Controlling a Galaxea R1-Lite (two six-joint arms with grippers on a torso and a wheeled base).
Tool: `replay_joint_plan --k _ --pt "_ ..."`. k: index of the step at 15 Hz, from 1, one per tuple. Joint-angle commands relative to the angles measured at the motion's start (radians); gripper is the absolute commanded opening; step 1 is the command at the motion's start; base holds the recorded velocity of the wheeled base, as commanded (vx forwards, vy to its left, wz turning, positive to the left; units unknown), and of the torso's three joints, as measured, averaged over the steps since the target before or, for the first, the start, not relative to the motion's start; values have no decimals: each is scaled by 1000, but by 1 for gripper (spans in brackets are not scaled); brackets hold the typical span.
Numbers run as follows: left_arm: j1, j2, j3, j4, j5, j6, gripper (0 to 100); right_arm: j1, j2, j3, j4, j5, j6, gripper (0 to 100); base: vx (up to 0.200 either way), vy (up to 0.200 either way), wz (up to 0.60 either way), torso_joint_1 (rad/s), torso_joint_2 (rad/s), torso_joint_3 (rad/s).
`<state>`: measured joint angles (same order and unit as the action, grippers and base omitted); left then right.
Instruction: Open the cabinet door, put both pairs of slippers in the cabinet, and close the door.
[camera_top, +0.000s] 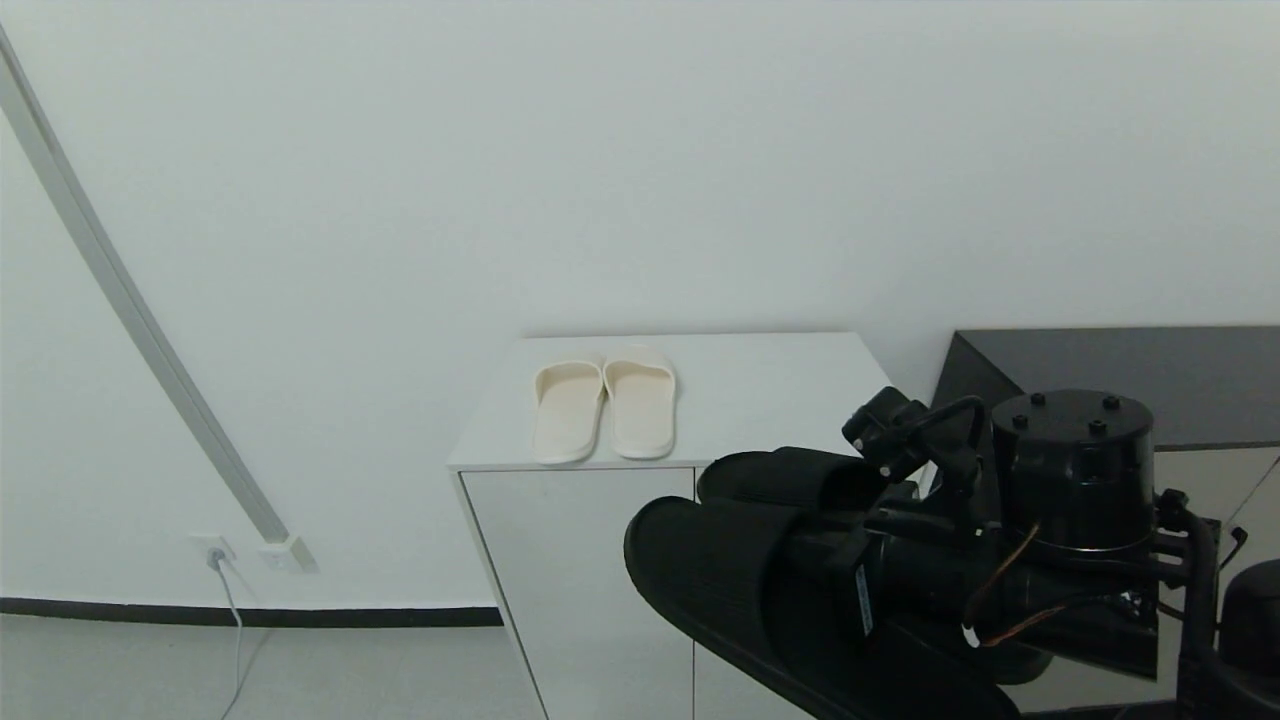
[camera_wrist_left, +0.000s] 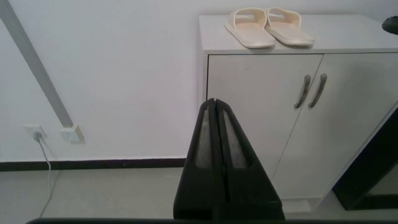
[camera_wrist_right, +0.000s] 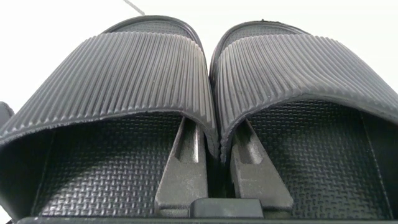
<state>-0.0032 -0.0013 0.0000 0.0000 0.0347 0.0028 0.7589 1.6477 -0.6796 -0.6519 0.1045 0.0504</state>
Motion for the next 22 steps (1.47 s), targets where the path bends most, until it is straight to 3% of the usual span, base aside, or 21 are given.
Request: replay_joint_plan --k 1,13,22 --pt "0 1 0 0 1 0 0 -1 6 3 0 -2 0 0 0 0 0 0 0 0" --pt "0 1 0 0 4 0 0 -15 9 5 0 3 2 0 0 0 0 0 0 0" --pt "2 1 0 0 1 5 0 -9 8 49 -49 -2 -1 0 0 0 0 -170 402 220"
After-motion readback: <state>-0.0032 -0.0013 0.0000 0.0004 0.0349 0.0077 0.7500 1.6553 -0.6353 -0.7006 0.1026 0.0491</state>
